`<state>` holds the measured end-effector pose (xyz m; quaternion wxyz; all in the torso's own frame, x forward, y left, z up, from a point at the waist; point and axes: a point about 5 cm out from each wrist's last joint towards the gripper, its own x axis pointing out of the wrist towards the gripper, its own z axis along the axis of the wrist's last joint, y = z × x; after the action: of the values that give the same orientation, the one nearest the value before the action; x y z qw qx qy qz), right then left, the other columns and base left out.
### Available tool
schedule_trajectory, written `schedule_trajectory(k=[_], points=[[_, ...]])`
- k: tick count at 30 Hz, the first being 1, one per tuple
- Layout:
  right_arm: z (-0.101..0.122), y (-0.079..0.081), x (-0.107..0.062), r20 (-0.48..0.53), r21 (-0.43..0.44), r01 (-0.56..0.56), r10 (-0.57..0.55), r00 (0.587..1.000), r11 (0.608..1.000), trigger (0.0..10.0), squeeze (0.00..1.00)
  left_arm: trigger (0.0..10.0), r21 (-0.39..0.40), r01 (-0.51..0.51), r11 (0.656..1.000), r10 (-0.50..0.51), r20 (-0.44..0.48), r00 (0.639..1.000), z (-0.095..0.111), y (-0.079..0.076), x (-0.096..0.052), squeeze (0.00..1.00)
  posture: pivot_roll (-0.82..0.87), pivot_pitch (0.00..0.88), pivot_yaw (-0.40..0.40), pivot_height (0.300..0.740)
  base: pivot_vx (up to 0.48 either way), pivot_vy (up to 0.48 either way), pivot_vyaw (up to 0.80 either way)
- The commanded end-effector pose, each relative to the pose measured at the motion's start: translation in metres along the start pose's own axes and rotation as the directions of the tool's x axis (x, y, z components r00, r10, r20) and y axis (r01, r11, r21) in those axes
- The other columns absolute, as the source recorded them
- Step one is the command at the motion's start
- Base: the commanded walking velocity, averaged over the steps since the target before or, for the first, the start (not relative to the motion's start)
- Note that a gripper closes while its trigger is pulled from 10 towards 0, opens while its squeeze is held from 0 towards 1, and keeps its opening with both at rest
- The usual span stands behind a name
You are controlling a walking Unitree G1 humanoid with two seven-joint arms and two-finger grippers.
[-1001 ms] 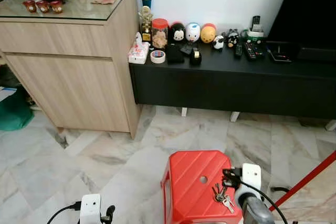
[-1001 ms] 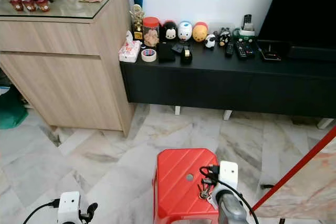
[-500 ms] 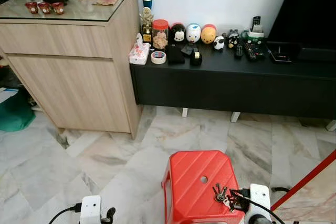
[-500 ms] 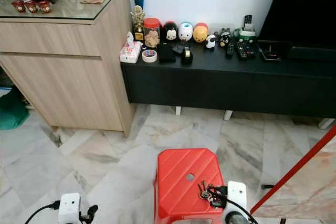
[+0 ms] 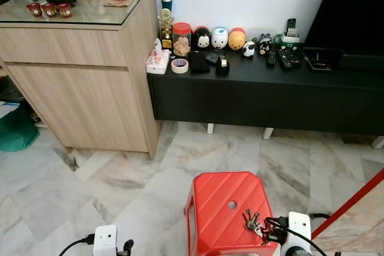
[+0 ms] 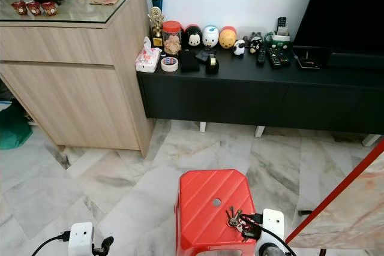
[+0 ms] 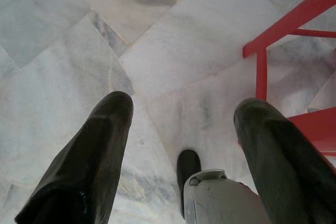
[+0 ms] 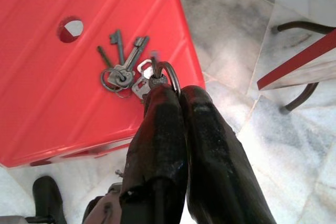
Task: Hang keys on a hook
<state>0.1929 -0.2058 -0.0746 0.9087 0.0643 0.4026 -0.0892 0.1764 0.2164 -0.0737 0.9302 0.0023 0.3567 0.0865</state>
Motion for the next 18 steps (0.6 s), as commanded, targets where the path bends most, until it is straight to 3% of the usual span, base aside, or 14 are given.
schedule_trajectory(k=[1, 11, 18], points=[[-0.0014, 0.0022, 0.0001, -0.009, 0.007, 0.002, -0.002, 1.0, 1.0, 10.0, 0.0, 10.0, -0.013, -0.006, 1.0, 0.006, -0.03, 1.0, -0.0076, 0.0027, -0.0026, 0.0, 0.02, 0.0, -0.029, 0.74, 0.0, 0.0, 0.0], [-0.0043, 0.0031, -0.0005, -0.017, 0.013, 0.002, -0.001, 1.0, 1.0, 10.0, 0.0, 10.0, -0.015, -0.001, 1.0, 0.001, -0.028, 1.0, -0.0076, 0.0019, -0.0026, 0.0, 0.03, 0.0, -0.03, 0.74, 0.0, 0.0, 0.0], [-0.0034, -0.0002, -0.0004, -0.017, 0.035, 0.012, -0.012, 1.0, 0.999, 10.0, 0.0, 10.0, -0.016, 0.003, 1.0, -0.004, -0.039, 0.999, -0.0112, 0.0008, -0.004, 0.0, 0.03, 0.0, -0.03, 0.74, -0.275, 0.0, 0.0]])
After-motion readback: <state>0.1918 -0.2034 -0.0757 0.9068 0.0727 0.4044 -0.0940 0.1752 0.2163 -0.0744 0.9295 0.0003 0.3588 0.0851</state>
